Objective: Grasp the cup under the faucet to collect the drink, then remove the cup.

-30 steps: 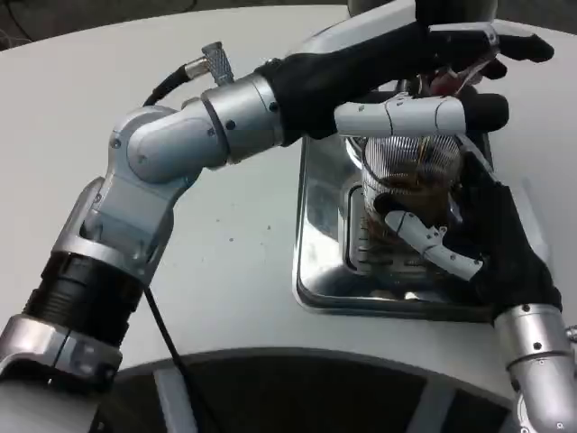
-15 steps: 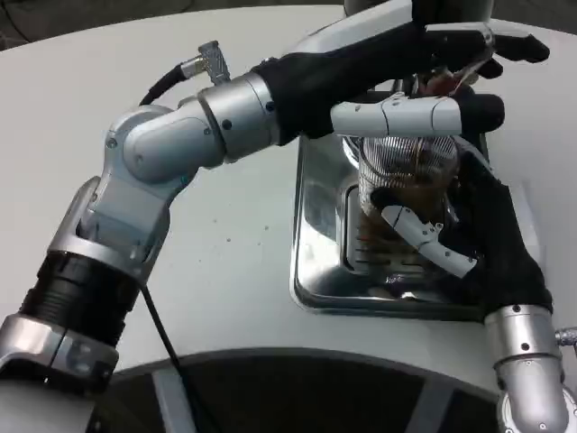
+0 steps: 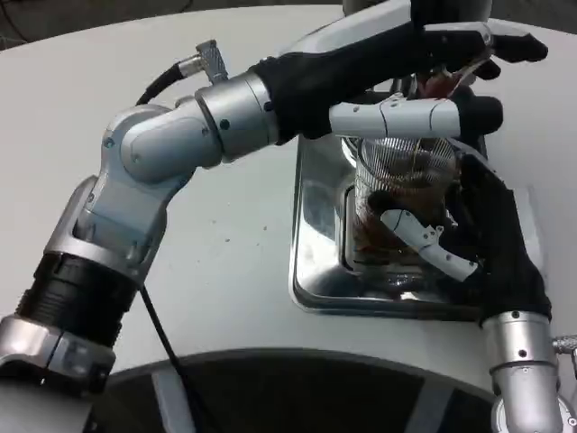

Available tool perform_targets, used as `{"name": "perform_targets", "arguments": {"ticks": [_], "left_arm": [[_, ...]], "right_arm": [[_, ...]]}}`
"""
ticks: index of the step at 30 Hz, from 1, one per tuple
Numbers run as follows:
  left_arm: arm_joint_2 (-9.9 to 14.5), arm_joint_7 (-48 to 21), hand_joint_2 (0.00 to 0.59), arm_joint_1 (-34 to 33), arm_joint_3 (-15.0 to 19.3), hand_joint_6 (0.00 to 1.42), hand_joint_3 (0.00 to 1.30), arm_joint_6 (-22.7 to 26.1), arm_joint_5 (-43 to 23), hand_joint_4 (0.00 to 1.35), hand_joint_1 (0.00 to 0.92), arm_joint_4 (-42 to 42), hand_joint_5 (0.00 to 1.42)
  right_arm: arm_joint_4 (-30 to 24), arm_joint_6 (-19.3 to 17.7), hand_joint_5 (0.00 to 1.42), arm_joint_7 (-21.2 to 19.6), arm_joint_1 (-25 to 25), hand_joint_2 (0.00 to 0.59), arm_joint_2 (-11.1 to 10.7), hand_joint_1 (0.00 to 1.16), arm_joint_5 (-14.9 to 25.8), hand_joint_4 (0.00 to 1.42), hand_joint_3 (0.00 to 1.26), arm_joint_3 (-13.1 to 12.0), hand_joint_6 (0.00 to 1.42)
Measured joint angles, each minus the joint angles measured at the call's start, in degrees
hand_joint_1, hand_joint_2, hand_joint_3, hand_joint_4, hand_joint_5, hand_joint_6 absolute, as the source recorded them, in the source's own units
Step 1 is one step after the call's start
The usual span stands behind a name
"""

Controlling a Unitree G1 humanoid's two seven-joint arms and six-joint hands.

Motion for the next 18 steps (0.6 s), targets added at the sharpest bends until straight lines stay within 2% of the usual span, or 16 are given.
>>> {"name": "perform_targets", "arguments": {"ticks": [7, 18], "left_arm": [[0.0, 0.1, 0.067, 1.2, 0.9, 0.18, 0.19, 0.4, -0.2, 0.14, 0.000, -1.8, 0.23], [-0.9, 3.4, 0.073, 3.1, 5.8, 0.22, 0.21, 0.0, -3.2, 0.19, 0.000, -6.0, 0.28]], "right_arm": [[-0.5, -1.1, 0.50, -0.7, 1.2, 0.255, 0.1, 0.64, -0.1, 0.45, 0.41, -0.1, 0.31], [-3.4, -1.2, 0.53, -0.7, 3.2, 0.262, 0.2, 0.65, -0.3, 0.48, 0.43, -0.3, 0.33]]}}
